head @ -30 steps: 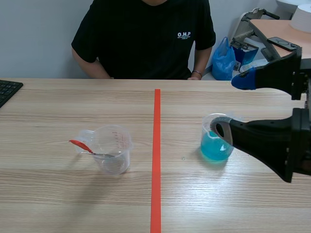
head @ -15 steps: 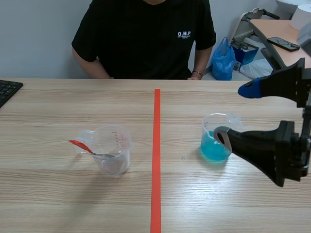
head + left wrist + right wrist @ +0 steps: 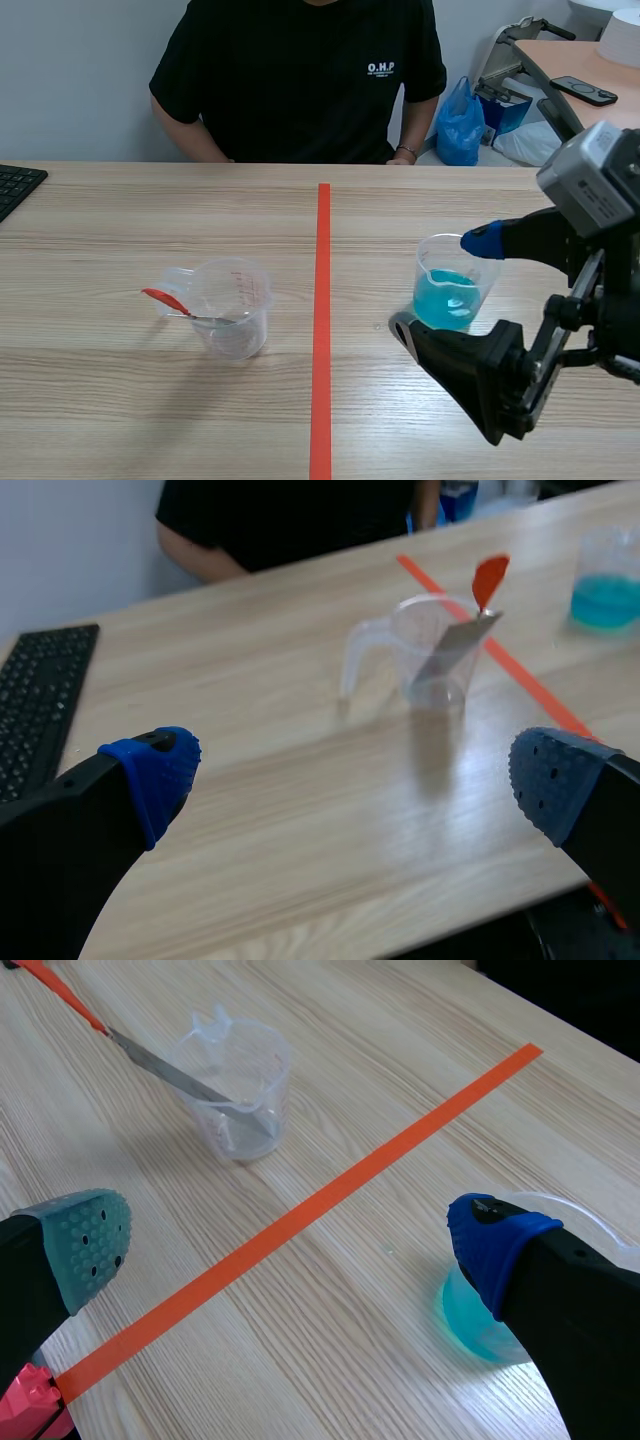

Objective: Do the redox reaction experiment.
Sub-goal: 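Return to the home posture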

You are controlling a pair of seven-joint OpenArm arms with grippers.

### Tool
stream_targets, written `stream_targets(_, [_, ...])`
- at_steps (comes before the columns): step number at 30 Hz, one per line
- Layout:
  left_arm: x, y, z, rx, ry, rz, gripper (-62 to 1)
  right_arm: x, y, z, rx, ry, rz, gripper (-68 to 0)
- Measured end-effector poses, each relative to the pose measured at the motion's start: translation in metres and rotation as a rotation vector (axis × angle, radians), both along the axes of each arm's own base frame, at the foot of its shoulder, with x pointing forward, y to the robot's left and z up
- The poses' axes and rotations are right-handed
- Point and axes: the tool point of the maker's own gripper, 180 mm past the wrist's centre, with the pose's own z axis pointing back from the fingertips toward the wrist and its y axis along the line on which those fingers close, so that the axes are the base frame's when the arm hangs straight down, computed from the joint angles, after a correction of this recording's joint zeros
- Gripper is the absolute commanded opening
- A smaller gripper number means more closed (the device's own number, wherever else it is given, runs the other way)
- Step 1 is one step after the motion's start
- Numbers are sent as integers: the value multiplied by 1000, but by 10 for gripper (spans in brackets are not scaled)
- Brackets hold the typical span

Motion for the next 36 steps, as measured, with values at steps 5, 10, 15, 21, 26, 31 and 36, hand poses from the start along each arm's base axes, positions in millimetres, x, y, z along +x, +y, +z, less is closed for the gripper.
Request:
stream_targets(5, [18, 1, -2, 16, -43, 0, 14, 1, -1, 2, 3, -8, -1, 4])
stream_targets(10, [19, 1, -1, 15, -52, -1, 14, 1, -1, 2, 2, -9, -1, 4])
stream_targets(15, [19, 1, -1, 15, -51, -1, 14, 1, -1, 0, -18, -15, 5, 4])
stream_targets(21, [19, 1, -1, 15, -51, -1, 14, 0, -2, -2, -45, -24, 12, 4])
stream_targets(26, [19, 1, -1, 15, -50, -1, 14, 1, -3, -3, -51, -25, 14, 4])
stream_targets(31, [18, 1, -1, 15, -48, -1, 14, 1, -3, -3, -51, -25, 14, 4])
stream_targets(36, [18, 1, 2, 10, -64, -4, 14, 1, -3, -3, -51, -25, 14, 4])
